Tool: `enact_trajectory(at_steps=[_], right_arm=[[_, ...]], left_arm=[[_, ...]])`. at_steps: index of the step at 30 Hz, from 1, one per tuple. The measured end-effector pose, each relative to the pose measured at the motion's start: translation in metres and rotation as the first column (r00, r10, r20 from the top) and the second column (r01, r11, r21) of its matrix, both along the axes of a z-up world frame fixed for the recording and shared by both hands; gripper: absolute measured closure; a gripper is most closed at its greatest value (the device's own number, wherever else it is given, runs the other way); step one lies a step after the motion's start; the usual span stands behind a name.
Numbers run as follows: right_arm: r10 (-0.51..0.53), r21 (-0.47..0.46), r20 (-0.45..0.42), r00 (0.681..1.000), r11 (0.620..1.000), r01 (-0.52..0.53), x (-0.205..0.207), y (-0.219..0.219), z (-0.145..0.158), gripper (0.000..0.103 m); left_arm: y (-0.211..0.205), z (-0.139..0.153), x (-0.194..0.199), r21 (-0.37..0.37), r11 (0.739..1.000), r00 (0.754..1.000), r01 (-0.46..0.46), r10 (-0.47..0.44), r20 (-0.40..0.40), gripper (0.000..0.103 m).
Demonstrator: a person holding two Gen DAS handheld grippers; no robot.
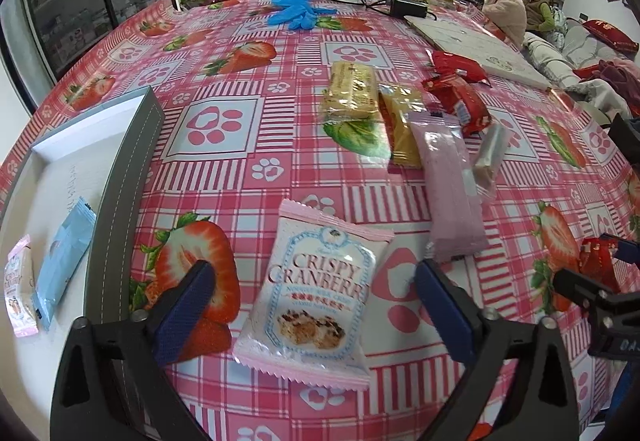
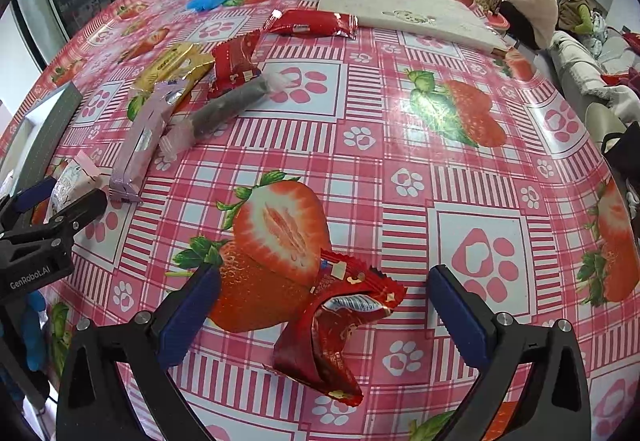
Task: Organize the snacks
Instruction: 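Grasp the second Crispy Cranberry packet with the left tool while the right holds the red wrapper, then carry both packets into the white tray and open both tools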
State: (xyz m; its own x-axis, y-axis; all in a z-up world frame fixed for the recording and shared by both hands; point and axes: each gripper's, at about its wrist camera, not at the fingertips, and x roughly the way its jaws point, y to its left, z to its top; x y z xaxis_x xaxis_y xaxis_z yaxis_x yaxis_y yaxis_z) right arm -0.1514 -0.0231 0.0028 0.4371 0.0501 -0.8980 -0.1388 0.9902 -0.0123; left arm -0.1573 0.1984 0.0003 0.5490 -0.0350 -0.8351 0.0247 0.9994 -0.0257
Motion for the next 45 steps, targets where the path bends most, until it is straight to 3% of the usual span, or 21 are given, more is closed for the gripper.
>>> enact_trajectory(at_steps=[2, 3, 4, 6, 7, 8, 12, 15, 18, 24, 27, 28, 29, 30, 33, 35, 37, 41, 45], right_arm=[[-0.011, 0.000, 0.000, 1.000, 1.000, 0.011, 0.000, 0.000, 0.002, 0.015], [-0.017, -0.001, 0.004, 1.000, 1.000, 0.017, -0.001, -0.001, 0.003, 0.020], [-0.020, 0.000, 0.005, 1.000, 1.000, 0.020, -0.002, -0.001, 0.006, 0.031], [-0.008, 0.002, 0.005, 1.000, 1.000, 0.008, -0.003, 0.000, 0.009, 0.051], [-0.005, 0.003, 0.003, 1.000, 1.000, 0.005, -0.003, 0.001, 0.010, 0.069], [-0.004, 0.012, 0.001, 1.000, 1.000, 0.004, -0.004, 0.000, 0.012, 0.074], [-0.023, 0.146, -0.042, 0.999, 0.989, 0.029, -0.008, -0.012, 0.015, 0.074], [-0.062, 0.246, -0.061, 0.996, 0.966, 0.075, -0.012, -0.025, 0.022, 0.074], [-0.068, 0.280, -0.065, 0.996, 0.956, 0.084, -0.013, -0.026, 0.028, 0.074], [-0.044, 0.269, -0.048, 0.998, 0.962, 0.055, -0.010, -0.015, 0.039, 0.074], [-0.027, 0.214, -0.044, 0.999, 0.976, 0.036, -0.008, -0.009, 0.036, 0.073], [-0.017, 0.179, -0.057, 0.998, 0.983, 0.027, -0.006, -0.007, 0.032, 0.065], [-0.014, 0.159, -0.065, 0.998, 0.987, 0.024, -0.007, -0.007, 0.029, 0.047], [-0.011, 0.144, -0.067, 0.998, 0.989, 0.021, -0.008, -0.008, 0.025, 0.043], [0.004, 0.126, -0.074, 0.997, 0.992, 0.005, -0.009, -0.007, 0.017, 0.042], [0.015, 0.092, -0.069, 0.997, 0.996, -0.008, -0.010, -0.002, 0.013, 0.049], [0.030, 0.017, -0.057, 0.998, 0.999, -0.029, -0.011, 0.006, 0.013, 0.067], [0.043, 0.043, -0.049, 0.998, 0.998, -0.041, -0.012, 0.010, 0.020, 0.075], [0.075, 0.167, -0.036, 0.997, 0.984, -0.068, -0.009, 0.025, 0.041, 0.075]], left_arm=[[-0.008, 0.004, -0.005, 0.006, 0.999, 0.999, 0.039, -0.039, 0.000, 0.027], [-0.012, 0.005, -0.006, 0.008, 0.998, 0.998, 0.057, -0.057, -0.003, 0.039], [-0.016, 0.007, -0.007, 0.006, 0.997, 0.997, 0.080, -0.080, -0.010, 0.054], [-0.021, 0.009, -0.008, 0.000, 0.995, 0.994, 0.101, -0.101, -0.034, 0.058], [-0.021, 0.009, -0.008, -0.007, 0.995, 0.994, 0.100, -0.100, -0.046, 0.058], [-0.019, 0.010, -0.009, -0.028, 0.995, 0.994, 0.097, -0.099, -0.055, 0.058], [-0.007, 0.018, -0.018, -0.106, 0.991, 0.994, 0.081, -0.088, -0.064, 0.058], [-0.001, 0.031, -0.027, -0.111, 0.990, 0.995, 0.086, -0.090, -0.035, 0.058], [0.006, 0.044, -0.032, -0.120, 0.989, 0.996, 0.088, -0.089, -0.005, 0.058], [0.017, 0.064, -0.038, -0.107, 0.991, 0.996, 0.084, -0.080, 0.041, 0.058], [0.022, 0.066, -0.041, -0.111, 0.990, 0.996, 0.087, -0.083, 0.046, 0.058], [0.022, 0.066, -0.042, -0.113, 0.990, 0.995, 0.089, -0.084, 0.047, 0.058], [0.022, 0.065, -0.042, -0.114, 0.989, 0.995, 0.091, -0.086, 0.047, 0.058], [0.022, 0.065, -0.042, -0.114, 0.989, 0.995, 0.092, -0.088, 0.046, 0.058], [0.022, 0.062, -0.042, -0.120, 0.988, 0.995, 0.093, -0.089, 0.037, 0.058], [0.022, 0.061, -0.043, -0.127, 0.988, 0.996, 0.091, -0.088, 0.035, 0.058], [0.024, 0.062, -0.044, -0.130, 0.987, 0.996, 0.090, -0.086, 0.036, 0.058], [0.030, 0.071, -0.048, -0.126, 0.988, 0.995, 0.087, -0.081, 0.053, 0.058], [0.044, 0.085, -0.051, -0.112, 0.991, 0.994, 0.079, -0.070, 0.086, 0.058]])
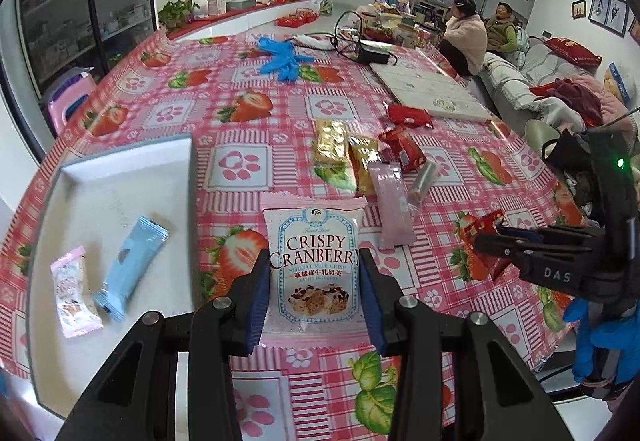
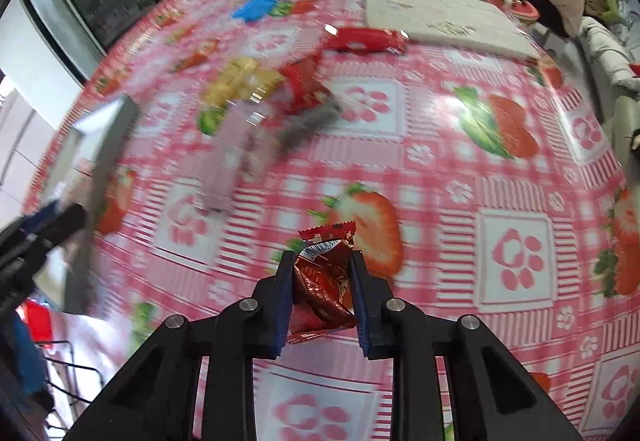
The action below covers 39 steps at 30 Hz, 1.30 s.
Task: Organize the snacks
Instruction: 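Carry both packets into the white tray and open both tools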
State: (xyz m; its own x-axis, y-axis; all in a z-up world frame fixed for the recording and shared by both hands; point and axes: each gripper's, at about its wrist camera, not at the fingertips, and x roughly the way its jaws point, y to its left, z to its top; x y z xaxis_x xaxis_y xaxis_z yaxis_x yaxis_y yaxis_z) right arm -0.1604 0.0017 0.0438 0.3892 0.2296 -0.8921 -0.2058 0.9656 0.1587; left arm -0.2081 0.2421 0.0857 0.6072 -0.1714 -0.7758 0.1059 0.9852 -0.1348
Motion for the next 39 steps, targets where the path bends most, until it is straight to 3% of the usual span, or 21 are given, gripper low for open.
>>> enact_trajectory(at_steps=[8, 17, 26, 35, 38, 39], right_arm=[[0.182, 0.098, 0.050, 0.982, 0.978, -0.186, 0.010, 0.091, 0.042, 0.075], [0.342, 0.133, 0.030, 0.939, 0.930, -0.343, 0.020, 0.201, 0.046, 0.075], [0.407, 0.121, 0.013, 0.913, 0.906, -0.405, 0.037, 0.280, 0.035, 0.075], [0.423, 0.103, -0.012, 0.906, 0.902, -0.419, 0.048, 0.309, 0.020, 0.075], [0.423, 0.109, -0.020, 0.906, 0.902, -0.419, 0.050, 0.313, 0.019, 0.075], [0.423, 0.111, -0.024, 0.906, 0.901, -0.418, 0.051, 0.313, 0.018, 0.075]], left_arm=[[0.060, 0.015, 0.000, 0.036, 0.993, 0.993, -0.115, 0.114, 0.033, 0.058], [0.139, 0.000, 0.005, 0.072, 0.965, 0.967, -0.253, 0.254, 0.000, 0.058], [0.177, -0.033, 0.008, 0.049, 0.951, 0.949, -0.304, 0.307, -0.068, 0.058], [0.183, -0.046, 0.013, 0.055, 0.950, 0.946, -0.307, 0.311, -0.090, 0.058], [0.185, -0.047, 0.013, 0.063, 0.947, 0.943, -0.316, 0.321, -0.090, 0.048], [0.185, -0.046, 0.013, 0.064, 0.944, 0.940, -0.323, 0.328, -0.091, 0.037]])
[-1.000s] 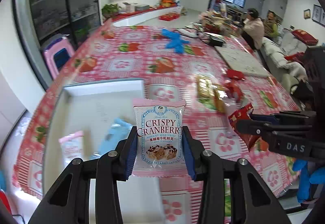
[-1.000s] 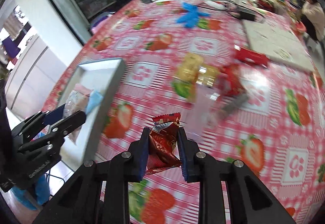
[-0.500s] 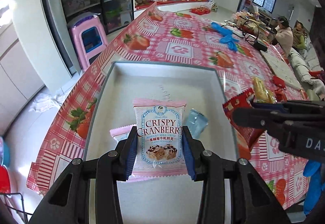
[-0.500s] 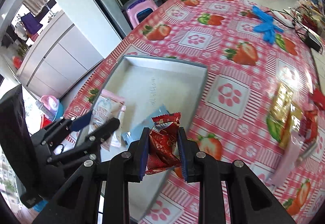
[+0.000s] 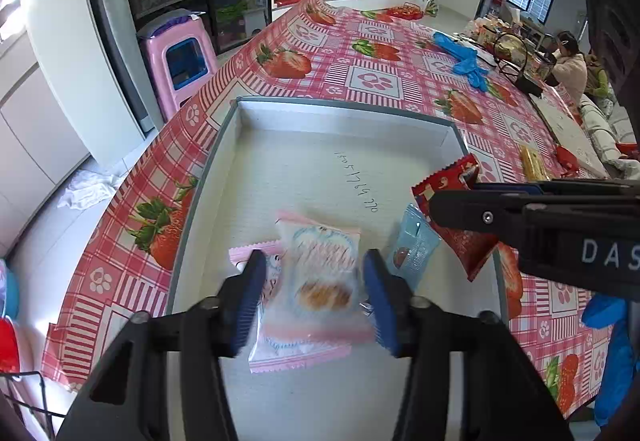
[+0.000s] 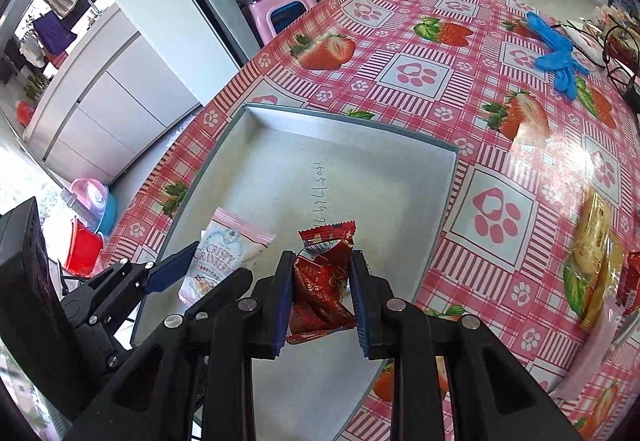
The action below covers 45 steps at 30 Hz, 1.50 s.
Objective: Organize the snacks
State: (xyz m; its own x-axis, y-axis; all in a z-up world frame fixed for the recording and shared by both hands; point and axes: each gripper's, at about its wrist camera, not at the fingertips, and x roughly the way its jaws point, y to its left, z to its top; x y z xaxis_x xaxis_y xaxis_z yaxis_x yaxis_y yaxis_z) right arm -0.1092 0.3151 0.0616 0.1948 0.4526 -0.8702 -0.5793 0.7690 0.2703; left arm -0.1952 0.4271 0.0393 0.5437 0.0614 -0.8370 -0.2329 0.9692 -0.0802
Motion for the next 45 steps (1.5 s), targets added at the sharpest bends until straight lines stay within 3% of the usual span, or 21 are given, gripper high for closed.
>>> enact_trajectory(at_steps=[1, 4, 6, 13, 17, 21, 28, 34, 38, 41, 42, 45], right_arm=[[-0.001, 0.001, -0.008, 1.000, 1.000, 0.001, 0.001, 0.000, -0.001, 0.071], [-0.040, 0.009, -0.009, 0.999, 0.999, 0.040, 0.005, -0.007, -0.003, 0.001], [-0.105, 0.009, 0.029, 0.994, 0.994, 0.105, 0.007, -0.023, -0.001, 0.000], [-0.279, -0.015, 0.022, 0.960, 0.960, 0.279, 0.030, -0.110, -0.006, 0.000], [-0.412, -0.021, 0.006, 0.911, 0.911, 0.412, 0.043, -0.178, -0.007, 0.000], [-0.520, -0.067, 0.060, 0.852, 0.849, 0.523, 0.045, -0.234, -0.008, 0.000], [-0.654, -0.099, 0.027, 0.756, 0.751, 0.653, 0.050, -0.309, -0.031, 0.000], [-0.655, -0.094, 0.008, 0.756, 0.752, 0.652, 0.054, -0.315, -0.043, 0.000], [-0.650, -0.106, 0.013, 0.760, 0.755, 0.647, 0.063, -0.306, -0.052, 0.000], [-0.638, -0.131, 0.064, 0.767, 0.757, 0.640, 0.068, -0.298, -0.054, 0.000], [-0.635, -0.143, 0.076, 0.769, 0.756, 0.639, 0.070, -0.297, -0.055, 0.000], [-0.584, -0.194, 0.148, 0.798, 0.774, 0.603, 0.070, -0.288, -0.059, 0.000]], left_arm=[[0.001, 0.000, 0.000, 0.001, 1.000, 1.000, -0.006, 0.006, 0.003, 0.026], [0.001, 0.004, -0.001, 0.001, 1.000, 1.000, -0.018, 0.018, 0.009, 0.024], [-0.001, 0.007, 0.000, -0.011, 1.000, 1.000, -0.011, 0.011, 0.006, 0.024], [-0.050, 0.030, 0.014, 0.006, 0.995, 0.995, 0.098, -0.099, 0.028, 0.023], [-0.095, 0.043, 0.033, 0.017, 0.981, 0.980, 0.195, -0.196, 0.029, 0.023], [-0.144, 0.044, 0.062, 0.014, 0.961, 0.962, 0.275, -0.275, -0.003, 0.021], [-0.204, 0.011, 0.127, 0.000, 0.953, 0.950, 0.304, -0.303, -0.074, 0.021], [-0.222, -0.010, 0.164, -0.035, 0.955, 0.952, 0.294, -0.296, -0.080, 0.021], [-0.229, -0.024, 0.181, -0.010, 0.959, 0.953, 0.284, -0.283, -0.104, 0.021], [-0.230, -0.034, 0.190, -0.004, 0.962, 0.956, 0.272, -0.271, -0.114, 0.021], [-0.232, -0.035, 0.191, 0.032, 0.964, 0.960, 0.265, -0.260, -0.106, 0.021], [-0.233, -0.035, 0.191, 0.035, 0.965, 0.962, 0.259, -0.254, -0.095, 0.026]])
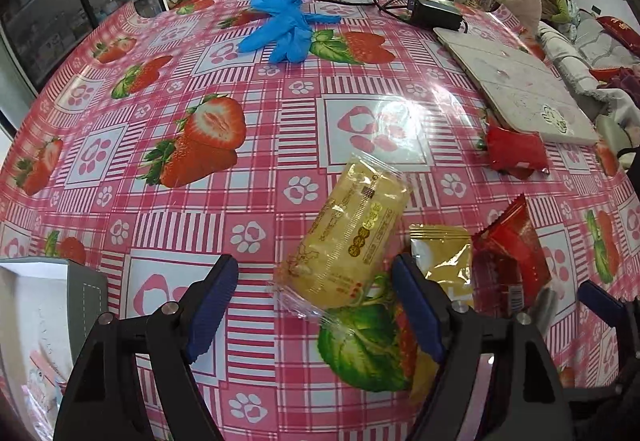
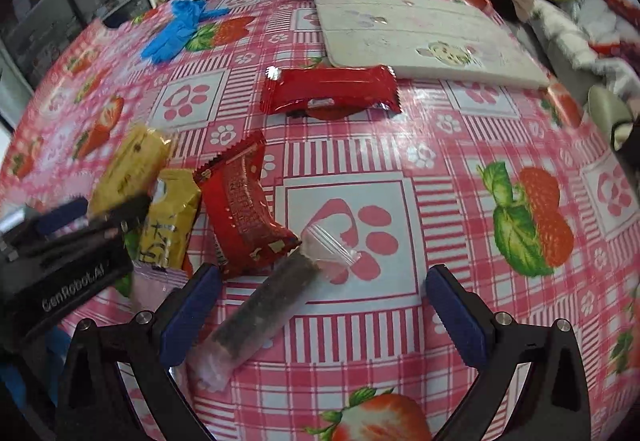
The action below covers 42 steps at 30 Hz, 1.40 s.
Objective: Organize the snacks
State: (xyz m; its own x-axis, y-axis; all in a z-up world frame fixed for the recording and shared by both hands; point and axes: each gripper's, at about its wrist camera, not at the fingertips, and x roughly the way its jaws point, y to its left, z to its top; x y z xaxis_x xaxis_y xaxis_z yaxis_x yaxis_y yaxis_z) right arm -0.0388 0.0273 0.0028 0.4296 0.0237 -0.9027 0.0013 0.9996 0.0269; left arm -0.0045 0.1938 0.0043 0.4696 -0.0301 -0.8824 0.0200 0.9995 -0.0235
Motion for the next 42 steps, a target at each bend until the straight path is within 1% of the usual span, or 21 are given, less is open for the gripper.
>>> enact_trajectory(at_steps=[1, 3, 4, 5, 7, 8, 13, 15, 17, 20, 21, 22, 23, 24, 25, 30, 32, 36, 38, 39, 42], right_arm=[[0.019, -0.018, 0.010, 1.000, 1.000, -0.019, -0.002, 0.002, -0.001, 0.000], [0.043, -0.028, 0.035, 0.998, 0.999, -0.042, -0.009, 0.002, 0.000, 0.007], [0.051, -0.031, 0.043, 0.998, 0.998, -0.050, -0.011, 0.002, 0.001, 0.022], [0.066, -0.033, 0.059, 0.996, 0.997, -0.064, -0.014, 0.002, 0.005, 0.046], [0.104, -0.035, 0.062, 0.993, 0.994, -0.102, -0.017, 0.004, 0.011, 0.073], [0.127, -0.038, 0.051, 0.991, 0.991, -0.125, -0.021, 0.005, 0.012, 0.075], [0.164, -0.020, 0.051, 0.985, 0.986, -0.164, -0.048, -0.006, 0.011, 0.075], [0.171, -0.025, 0.051, 0.984, 0.985, -0.170, -0.066, -0.014, 0.011, 0.075], [0.168, -0.031, 0.053, 0.984, 0.986, -0.166, -0.087, -0.027, 0.011, 0.075], [0.159, -0.037, 0.054, 0.986, 0.987, -0.157, -0.112, -0.041, 0.011, 0.074], [0.157, -0.029, 0.054, 0.986, 0.987, -0.155, -0.119, -0.046, 0.012, 0.074], [0.158, -0.018, 0.056, 0.986, 0.987, -0.157, -0.123, -0.051, 0.012, 0.068], [0.155, -0.010, 0.055, 0.986, 0.988, -0.155, -0.128, -0.057, 0.012, 0.037], [0.145, -0.014, 0.054, 0.988, 0.989, -0.144, -0.130, -0.060, 0.012, 0.019], [0.114, -0.020, 0.057, 0.992, 0.993, -0.113, -0.134, -0.067, 0.011, 0.007], [0.035, 0.027, 0.056, 0.998, 0.999, -0.037, -0.131, -0.081, 0.007, 0.007], [0.035, 0.027, 0.065, 0.997, 0.999, -0.037, -0.124, -0.078, 0.008, 0.007], [0.049, 0.019, 0.063, 0.997, 0.999, -0.051, -0.105, -0.065, 0.005, 0.006], [0.057, -0.016, 0.070, 0.996, 0.998, -0.056, -0.097, -0.056, 0.002, 0.000], [0.061, -0.039, 0.076, 0.995, 0.998, -0.059, -0.096, -0.051, -0.001, 0.000], [0.076, -0.039, 0.137, 0.988, 0.997, -0.071, -0.099, -0.048, -0.003, 0.000]], left_arm=[[-0.001, 0.001, -0.001, 0.000, 1.000, 1.000, 0.008, -0.008, 0.007, 0.038], [-0.006, 0.005, -0.004, 0.019, 0.999, 0.999, 0.037, -0.037, 0.018, 0.057], [-0.008, 0.006, -0.007, 0.037, 0.998, 0.999, 0.047, -0.047, 0.016, 0.060], [-0.010, 0.006, -0.009, 0.048, 0.997, 0.998, 0.052, -0.053, 0.015, 0.061], [-0.010, 0.006, -0.021, 0.059, 0.997, 0.998, 0.054, -0.055, 0.016, 0.062], [-0.008, 0.006, -0.030, 0.061, 0.997, 0.999, 0.048, -0.049, 0.016, 0.062], [0.003, 0.005, -0.106, 0.040, 0.999, 0.999, 0.013, -0.015, 0.033, 0.062], [0.007, 0.005, -0.144, 0.014, 1.000, 0.999, -0.012, 0.011, 0.040, 0.062], [0.004, 0.005, -0.170, 0.014, 1.000, 0.999, -0.007, 0.006, 0.049, 0.061], [-0.003, 0.009, -0.193, 0.074, 0.997, 0.995, 0.035, -0.042, 0.090, 0.048], [-0.004, 0.011, -0.195, 0.097, 0.994, 0.993, 0.043, -0.054, 0.109, 0.034], [-0.003, 0.014, -0.195, 0.108, 0.993, 0.991, 0.046, -0.059, 0.122, 0.021], [-0.002, 0.017, -0.193, 0.109, 0.993, 0.989, 0.046, -0.060, 0.135, 0.021], [-0.001, 0.020, -0.192, 0.103, 0.994, 0.987, 0.048, -0.063, 0.145, 0.021], [0.000, 0.023, -0.188, 0.093, 0.994, 0.986, 0.058, -0.071, 0.148, 0.021], [-0.006, 0.013, -0.164, 0.119, 0.986, 0.984, 0.113, -0.127, 0.123, 0.020], [-0.008, 0.005, -0.158, 0.132, 0.984, 0.985, 0.120, -0.135, 0.107, 0.020], [-0.004, 0.000, -0.155, 0.102, 0.991, 0.985, 0.092, -0.106, 0.139, 0.016], [0.000, -0.002, -0.156, 0.074, 0.994, 0.982, 0.080, -0.091, 0.164, 0.014], [0.001, -0.003, -0.157, 0.063, 0.995, 0.982, 0.074, -0.084, 0.171, 0.013], [0.007, -0.006, -0.153, 0.029, 0.998, 0.986, 0.048, -0.052, 0.156, 0.005]])
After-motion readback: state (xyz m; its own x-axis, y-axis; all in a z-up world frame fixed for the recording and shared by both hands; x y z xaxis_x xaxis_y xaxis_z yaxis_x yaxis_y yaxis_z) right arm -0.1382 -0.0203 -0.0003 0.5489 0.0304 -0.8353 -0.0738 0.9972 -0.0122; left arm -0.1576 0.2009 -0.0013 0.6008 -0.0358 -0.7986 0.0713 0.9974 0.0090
